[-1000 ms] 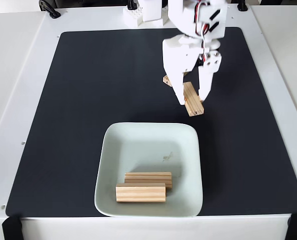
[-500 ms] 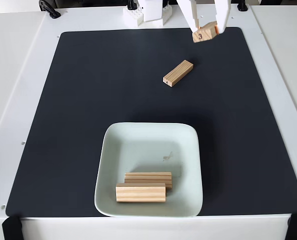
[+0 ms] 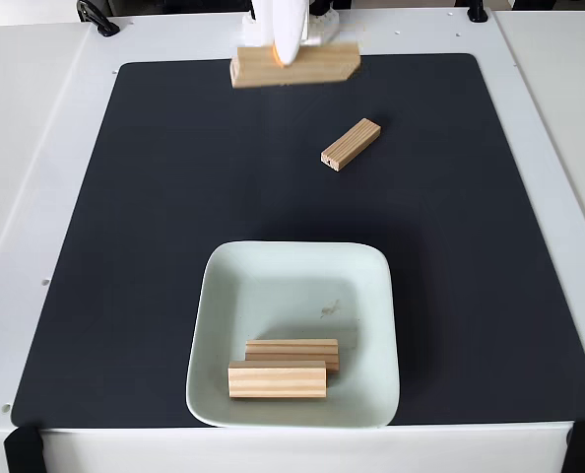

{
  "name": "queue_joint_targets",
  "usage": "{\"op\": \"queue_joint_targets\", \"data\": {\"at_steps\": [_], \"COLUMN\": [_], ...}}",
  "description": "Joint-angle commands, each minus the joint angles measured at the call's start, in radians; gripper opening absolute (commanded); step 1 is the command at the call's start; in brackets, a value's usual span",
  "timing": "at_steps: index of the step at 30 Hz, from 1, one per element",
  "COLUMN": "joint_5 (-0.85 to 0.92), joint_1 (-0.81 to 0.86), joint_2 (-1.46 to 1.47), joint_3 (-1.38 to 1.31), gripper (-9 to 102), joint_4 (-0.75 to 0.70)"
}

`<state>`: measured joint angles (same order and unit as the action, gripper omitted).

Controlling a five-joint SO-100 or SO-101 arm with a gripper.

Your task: Pick up the wooden block and place them on the plate.

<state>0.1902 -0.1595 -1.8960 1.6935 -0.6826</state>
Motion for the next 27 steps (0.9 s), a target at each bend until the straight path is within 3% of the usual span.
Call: {"op": "queue_joint_targets", "data": {"at_steps": [1,7,17,27], "joint_5": [-0.012,-0.023,-0.198,-0.288], "joint_1": [0.018,0.025,-0.009,-0.048], "joint_2": [0.152,0.503,0.974,1.132], "joint_3": [-0.163,-0.522,-1.134,-1.292], "gripper": [-1,-1,-1,-1], "joint_4": [-0.006,-0.12,-0.29,-0.368]}}
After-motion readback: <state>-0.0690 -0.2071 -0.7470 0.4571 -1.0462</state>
